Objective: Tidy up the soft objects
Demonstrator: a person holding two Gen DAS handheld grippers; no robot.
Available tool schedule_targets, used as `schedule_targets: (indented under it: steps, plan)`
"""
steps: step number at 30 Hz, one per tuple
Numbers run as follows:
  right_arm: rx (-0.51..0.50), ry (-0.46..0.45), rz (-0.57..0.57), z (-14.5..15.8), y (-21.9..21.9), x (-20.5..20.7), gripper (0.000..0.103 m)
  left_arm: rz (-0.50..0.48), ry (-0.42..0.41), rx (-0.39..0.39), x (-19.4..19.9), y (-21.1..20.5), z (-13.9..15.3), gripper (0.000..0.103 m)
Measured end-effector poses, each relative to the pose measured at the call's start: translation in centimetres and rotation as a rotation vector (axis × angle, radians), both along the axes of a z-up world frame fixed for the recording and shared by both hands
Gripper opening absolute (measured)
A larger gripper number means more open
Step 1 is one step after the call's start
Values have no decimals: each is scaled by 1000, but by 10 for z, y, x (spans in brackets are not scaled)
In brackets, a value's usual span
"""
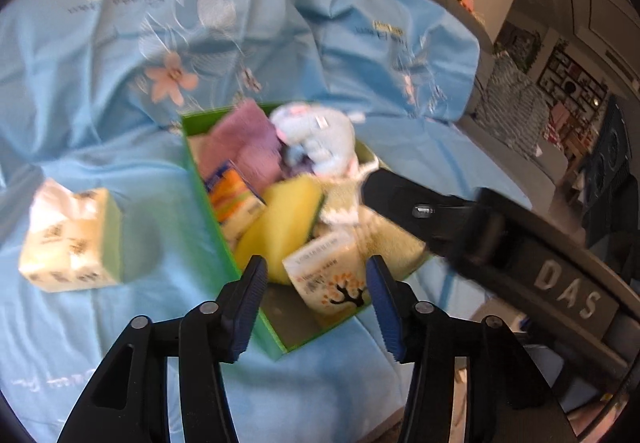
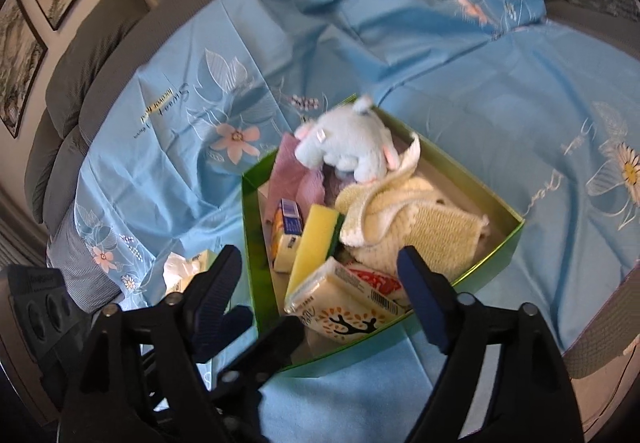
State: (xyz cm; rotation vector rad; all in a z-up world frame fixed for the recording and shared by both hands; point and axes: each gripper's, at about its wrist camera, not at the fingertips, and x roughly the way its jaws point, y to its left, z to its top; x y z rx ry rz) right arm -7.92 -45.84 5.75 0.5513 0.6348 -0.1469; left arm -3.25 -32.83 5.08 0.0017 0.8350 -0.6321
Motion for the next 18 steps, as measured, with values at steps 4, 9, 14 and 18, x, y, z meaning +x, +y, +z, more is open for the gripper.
schedule_targets:
  steps: [4, 9, 14, 18]
  plan:
    - [-16, -61, -18, 13, 1, -15, 92, 97, -74, -22, -5, 18, 14, 81]
    - [-81, -117, -82, 32, 4, -34, 100, 100, -105, -23, -14, 30, 30, 81]
    - [-177, -109, -159, 42, 8, -45, 102, 65, -142, -20, -26, 29, 37, 81]
    - [-209, -92, -200, 45, 7, -51, 102, 62, -144, -24, -31, 29, 39, 81]
